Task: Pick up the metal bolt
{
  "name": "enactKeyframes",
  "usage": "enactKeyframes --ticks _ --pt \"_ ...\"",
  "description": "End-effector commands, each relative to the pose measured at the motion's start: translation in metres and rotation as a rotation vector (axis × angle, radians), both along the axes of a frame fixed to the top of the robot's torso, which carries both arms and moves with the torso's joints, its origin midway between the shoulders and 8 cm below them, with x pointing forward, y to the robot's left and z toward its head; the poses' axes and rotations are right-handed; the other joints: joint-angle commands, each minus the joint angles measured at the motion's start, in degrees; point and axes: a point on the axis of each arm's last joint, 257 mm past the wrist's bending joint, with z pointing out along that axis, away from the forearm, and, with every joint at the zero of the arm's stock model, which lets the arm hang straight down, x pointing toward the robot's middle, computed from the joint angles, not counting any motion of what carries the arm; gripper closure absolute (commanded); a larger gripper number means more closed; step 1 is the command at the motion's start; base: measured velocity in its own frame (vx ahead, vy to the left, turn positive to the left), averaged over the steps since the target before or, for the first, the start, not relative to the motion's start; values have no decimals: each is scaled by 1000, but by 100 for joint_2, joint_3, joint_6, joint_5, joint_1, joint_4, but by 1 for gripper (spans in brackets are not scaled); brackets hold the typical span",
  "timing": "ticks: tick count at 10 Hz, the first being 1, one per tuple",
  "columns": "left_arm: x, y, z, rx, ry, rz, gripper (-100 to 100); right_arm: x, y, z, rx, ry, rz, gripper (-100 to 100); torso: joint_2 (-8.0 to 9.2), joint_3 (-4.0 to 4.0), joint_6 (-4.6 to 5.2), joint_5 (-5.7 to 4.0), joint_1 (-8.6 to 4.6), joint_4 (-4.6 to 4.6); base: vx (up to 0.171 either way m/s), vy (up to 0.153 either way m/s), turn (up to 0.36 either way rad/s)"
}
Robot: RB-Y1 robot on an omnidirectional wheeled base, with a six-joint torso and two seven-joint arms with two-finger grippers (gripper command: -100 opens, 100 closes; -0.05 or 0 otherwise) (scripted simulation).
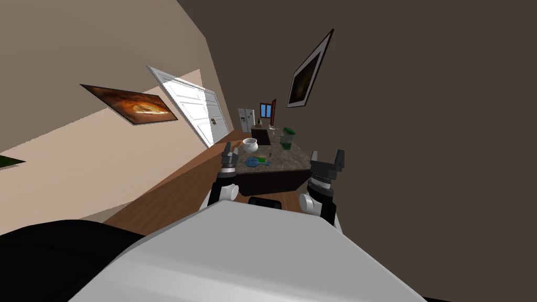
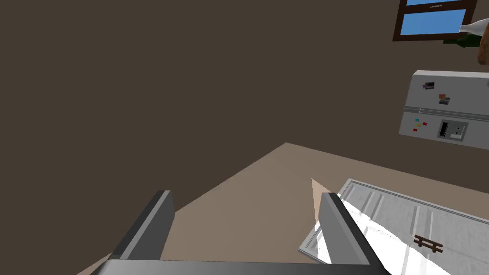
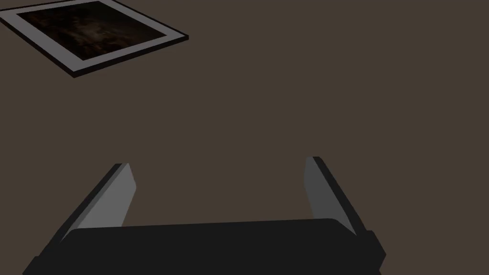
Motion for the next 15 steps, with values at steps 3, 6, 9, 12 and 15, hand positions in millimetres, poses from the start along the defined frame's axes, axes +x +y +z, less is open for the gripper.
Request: enactKeyframes --ticks 3,6,9,12,15 --pt "8 -2 -7 70 51 -34 -100 0 0 0 0 0 0 0 2 1 1 -2 -7 0 -5 -24 -78" --pt "21 3 -17 110 122 -46 -100 0 0 0 0 0 0 0 1 0 2 -4 -18 0 -3 -56 -146" --pt "31 11 -27 122 185 -44 -100 0 0 0 0 0 0 0 3 1 -1 -5 -22 1 -3 -62 -122" --pt "41 21 -36 127 249 -35 -100 0 0 0 0 0 0 0 5 3 -1 -4 -18 1 -8 -52 -155" --pt "47 28 -46 125 303 -28 -100 0 0 0 0 0 0 0 0 0 1 -5 -19 0 5 -48 -120"
